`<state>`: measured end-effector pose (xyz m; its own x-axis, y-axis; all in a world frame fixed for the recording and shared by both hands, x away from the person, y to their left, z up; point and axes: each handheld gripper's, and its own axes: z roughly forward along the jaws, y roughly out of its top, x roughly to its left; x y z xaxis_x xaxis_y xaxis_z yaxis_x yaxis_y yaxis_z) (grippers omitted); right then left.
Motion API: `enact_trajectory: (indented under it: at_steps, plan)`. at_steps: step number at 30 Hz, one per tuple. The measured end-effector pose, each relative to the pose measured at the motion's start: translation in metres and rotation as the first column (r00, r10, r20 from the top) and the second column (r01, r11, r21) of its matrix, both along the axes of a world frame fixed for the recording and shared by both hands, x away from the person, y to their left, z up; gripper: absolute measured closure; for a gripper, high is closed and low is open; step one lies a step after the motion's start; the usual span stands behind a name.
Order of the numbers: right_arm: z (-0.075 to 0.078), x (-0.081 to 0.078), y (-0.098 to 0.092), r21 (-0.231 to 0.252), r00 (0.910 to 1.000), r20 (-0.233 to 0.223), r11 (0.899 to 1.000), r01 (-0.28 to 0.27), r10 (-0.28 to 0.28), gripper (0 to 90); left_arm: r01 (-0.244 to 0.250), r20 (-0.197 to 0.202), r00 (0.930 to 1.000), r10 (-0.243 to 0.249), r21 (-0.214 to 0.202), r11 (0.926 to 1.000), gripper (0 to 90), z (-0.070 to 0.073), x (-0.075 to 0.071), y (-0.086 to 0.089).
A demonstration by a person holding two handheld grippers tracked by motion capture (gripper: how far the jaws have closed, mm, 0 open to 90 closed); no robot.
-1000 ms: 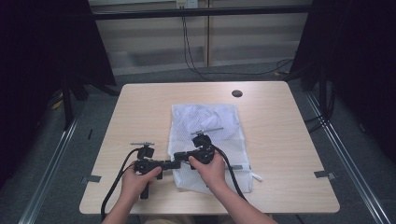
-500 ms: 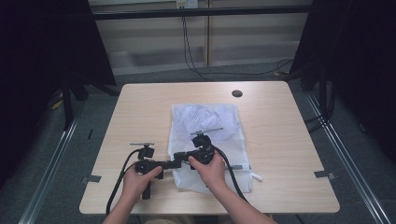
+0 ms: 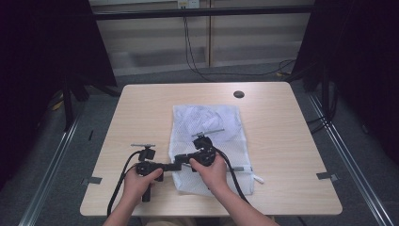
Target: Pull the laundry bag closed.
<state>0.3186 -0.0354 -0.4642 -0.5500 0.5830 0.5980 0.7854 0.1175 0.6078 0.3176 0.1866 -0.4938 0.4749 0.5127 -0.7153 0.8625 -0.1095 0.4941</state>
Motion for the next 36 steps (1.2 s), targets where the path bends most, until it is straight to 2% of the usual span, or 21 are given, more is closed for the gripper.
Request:
enact_trajectory:
  at_steps: [5,6,9,15,16,17,20,22,23,24,36]
  plan:
    - [0.0,0.0,-0.001,-0.006,1.0,-0.003,1.0,-0.002,0.002,86.8,-0.006,-0.007,1.0,0.006,0.0,1.0,87.4,0.001,-0.001,-0.001]
    - [0.0,0.0,-0.003,-0.003,1.0,-0.007,1.0,-0.001,0.001,86.8,0.005,0.009,0.9999,-0.005,-0.007,1.0,87.5,0.0,0.0,0.0]
    - [-0.001,0.0,-0.005,-0.007,1.0,-0.006,1.0,-0.001,0.001,86.9,-0.022,-0.013,0.9997,0.021,-0.008,0.9997,87.6,0.002,-0.001,-0.001]
    - [0.0,0.0,-0.009,-0.005,0.9999,-0.011,1.0,-0.002,0.002,86.9,0.003,0.01,0.9999,-0.003,-0.009,1.0,87.6,0.001,0.0,-0.001]
    - [-0.001,0.0,-0.009,-0.003,0.9999,-0.011,1.0,-0.004,0.004,86.8,-0.017,-0.008,0.9998,0.017,-0.01,0.9998,87.6,0.002,-0.001,-0.001]
    - [-0.001,0.0,-0.01,-0.003,1.0,-0.008,1.0,-0.005,0.005,86.9,-0.004,0.004,1.0,0.004,0.001,1.0,87.6,0.002,-0.001,0.0]
    - [-0.001,0.0,-0.011,-0.009,1.0,-0.004,1.0,-0.005,0.005,86.9,-0.007,-0.005,1.0,0.007,-0.008,0.9999,87.6,0.002,-0.001,0.0]
    - [-0.001,0.0,-0.011,-0.003,1.0,-0.005,1.0,-0.007,0.007,86.9,0.0,0.004,1.0,0.0,-0.009,1.0,87.6,0.002,-0.001,0.0]
    - [-0.001,0.0,-0.011,0.001,0.9999,-0.01,1.0,-0.006,0.006,86.9,-0.012,-0.002,0.9999,0.012,-0.008,0.9999,87.6,0.002,-0.001,-0.001]
    - [-0.001,0.0,-0.012,-0.003,0.9999,-0.006,1.0,-0.009,0.008,86.9,-0.008,0.01,0.9999,0.008,0.004,1.0,87.6,0.002,-0.001,-0.001]
    - [-0.001,0.0,-0.013,0.003,0.9998,-0.015,1.0,-0.013,0.013,86.9,-0.013,0.003,0.9999,0.013,-0.001,0.9999,87.7,0.003,-0.001,-0.001]
